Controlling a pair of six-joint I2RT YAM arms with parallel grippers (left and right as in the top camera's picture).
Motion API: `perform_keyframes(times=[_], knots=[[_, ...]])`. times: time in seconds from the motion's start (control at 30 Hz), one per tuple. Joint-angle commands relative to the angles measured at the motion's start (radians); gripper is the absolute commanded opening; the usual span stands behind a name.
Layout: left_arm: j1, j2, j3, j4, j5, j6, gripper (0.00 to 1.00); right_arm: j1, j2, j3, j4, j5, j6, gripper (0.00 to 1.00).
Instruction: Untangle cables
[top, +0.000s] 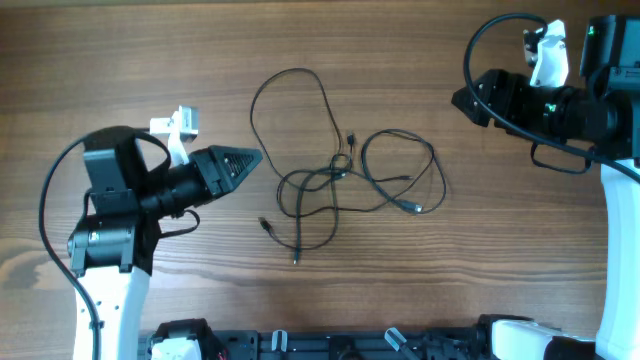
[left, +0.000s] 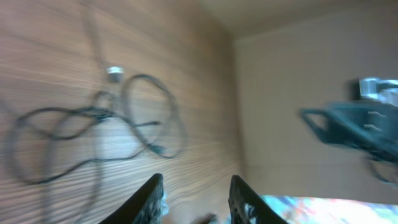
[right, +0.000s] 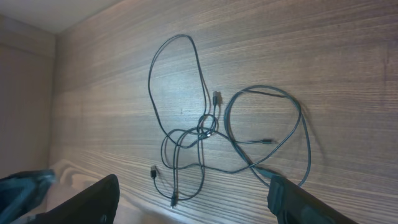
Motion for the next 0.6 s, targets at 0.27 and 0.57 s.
perform_keyframes(times=[0.27, 0.57], knots=[[-0.485, 0.357, 0.011, 0.027, -0.384, 0.248, 0.42, 0.005, 0.011, -0.004, -0.016, 0.011, -0.028, 0.8], [-0.66, 0.65, 0.011, -0.018, -0.403, 0.306, 0.43, 0.005, 0.011, -0.004, -0.042, 0.011, -0.055, 0.8]])
